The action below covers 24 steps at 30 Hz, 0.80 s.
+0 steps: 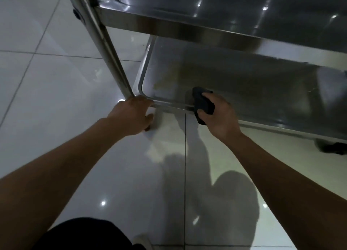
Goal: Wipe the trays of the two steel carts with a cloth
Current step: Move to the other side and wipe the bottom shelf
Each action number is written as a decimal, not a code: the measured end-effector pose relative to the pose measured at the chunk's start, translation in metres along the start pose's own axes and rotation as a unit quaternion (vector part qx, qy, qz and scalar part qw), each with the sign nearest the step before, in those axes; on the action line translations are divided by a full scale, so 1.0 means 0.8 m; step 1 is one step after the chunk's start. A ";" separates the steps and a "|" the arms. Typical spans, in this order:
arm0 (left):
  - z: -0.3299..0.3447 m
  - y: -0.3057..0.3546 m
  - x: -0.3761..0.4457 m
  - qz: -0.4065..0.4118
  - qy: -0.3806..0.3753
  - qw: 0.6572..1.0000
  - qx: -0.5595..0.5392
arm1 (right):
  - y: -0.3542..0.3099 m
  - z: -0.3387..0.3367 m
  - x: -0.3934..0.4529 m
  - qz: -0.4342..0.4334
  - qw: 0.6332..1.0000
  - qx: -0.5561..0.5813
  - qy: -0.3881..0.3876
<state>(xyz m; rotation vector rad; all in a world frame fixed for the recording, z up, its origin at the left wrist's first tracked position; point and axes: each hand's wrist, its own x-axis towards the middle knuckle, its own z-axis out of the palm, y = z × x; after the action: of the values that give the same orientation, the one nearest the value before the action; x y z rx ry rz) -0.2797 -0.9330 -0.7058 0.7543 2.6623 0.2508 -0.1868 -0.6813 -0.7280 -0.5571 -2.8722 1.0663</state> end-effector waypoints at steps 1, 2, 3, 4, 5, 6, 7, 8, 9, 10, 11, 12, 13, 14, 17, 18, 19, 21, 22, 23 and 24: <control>0.005 -0.002 0.009 0.004 0.007 1.000 0.005 | 0.004 0.008 0.009 -0.008 1.000 -0.011 0.016; 0.011 -0.003 0.018 0.009 0.010 1.000 0.009 | 0.008 0.016 0.018 -0.016 0.999 -0.018 0.030; 0.017 -0.003 0.027 0.014 0.010 1.000 0.009 | 0.011 0.024 0.025 -0.022 0.999 -0.022 0.042; 0.024 -0.003 0.034 0.020 0.013 1.000 0.005 | 0.014 0.031 0.032 -0.027 0.998 -0.027 0.050; 0.031 -0.004 0.041 0.026 0.016 1.000 0.001 | 0.016 0.038 0.040 -0.026 0.998 -0.037 0.047; 0.037 -0.006 0.046 0.027 0.017 0.999 -0.002 | 0.018 0.044 0.047 -0.019 0.998 -0.058 0.032; 0.043 -0.008 0.050 0.023 0.015 1.000 0.001 | 0.020 0.050 0.052 -0.012 0.995 -0.095 0.008; 0.048 -0.010 0.053 0.015 0.008 1.000 0.016 | 0.024 0.055 0.056 -0.008 0.990 -0.139 -0.019; 0.053 -0.013 0.053 0.009 0.003 0.999 0.035 | 0.028 0.060 0.057 -0.009 0.984 -0.174 -0.044; 0.059 -0.015 0.053 0.007 0.006 0.999 0.048 | 0.032 0.064 0.060 -0.009 0.979 -0.194 -0.066; 0.064 -0.018 0.053 0.009 0.014 0.999 0.052 | 0.036 0.067 0.063 -0.005 0.976 -0.201 -0.087; 0.068 -0.021 0.053 0.011 0.024 0.998 0.051 | 0.039 0.070 0.065 0.001 0.974 -0.201 -0.105; 0.072 -0.023 0.053 0.013 0.034 0.998 0.046 | 0.042 0.074 0.067 0.007 0.973 -0.200 -0.116; 0.076 -0.026 0.052 0.012 0.043 0.998 0.038 | 0.044 0.078 0.069 0.011 0.972 -0.201 -0.119; 0.083 -0.031 0.049 0.001 0.059 0.998 0.036 | 0.046 0.086 0.072 0.019 0.971 -0.205 -0.120; 0.085 -0.032 0.047 0.003 0.062 0.997 0.054 | 0.047 0.087 0.073 0.019 0.971 -0.207 -0.119; 0.088 -0.033 0.046 0.005 0.065 0.995 0.072 | 0.048 0.087 0.073 0.019 0.971 -0.209 -0.119; 0.088 -0.031 0.045 0.006 0.078 0.994 0.079 | 0.049 0.088 0.076 0.020 0.970 -0.211 -0.120; 0.087 -0.030 0.046 0.005 0.086 0.994 0.067 | 0.049 0.089 0.078 0.021 0.970 -0.211 -0.121; 0.084 -0.029 0.046 0.000 0.094 0.994 0.052 | 0.047 0.089 0.080 0.022 0.970 -0.211 -0.123; 0.081 -0.029 0.046 -0.005 0.097 0.994 0.039 | 0.044 0.091 0.082 0.022 0.969 -0.210 -0.125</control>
<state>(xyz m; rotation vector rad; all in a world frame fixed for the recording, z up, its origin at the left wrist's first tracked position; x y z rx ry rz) -0.2945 -0.9282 -0.7822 0.7771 2.8733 0.2295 -0.2477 -0.6797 -0.8128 -0.5352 -3.3481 0.5588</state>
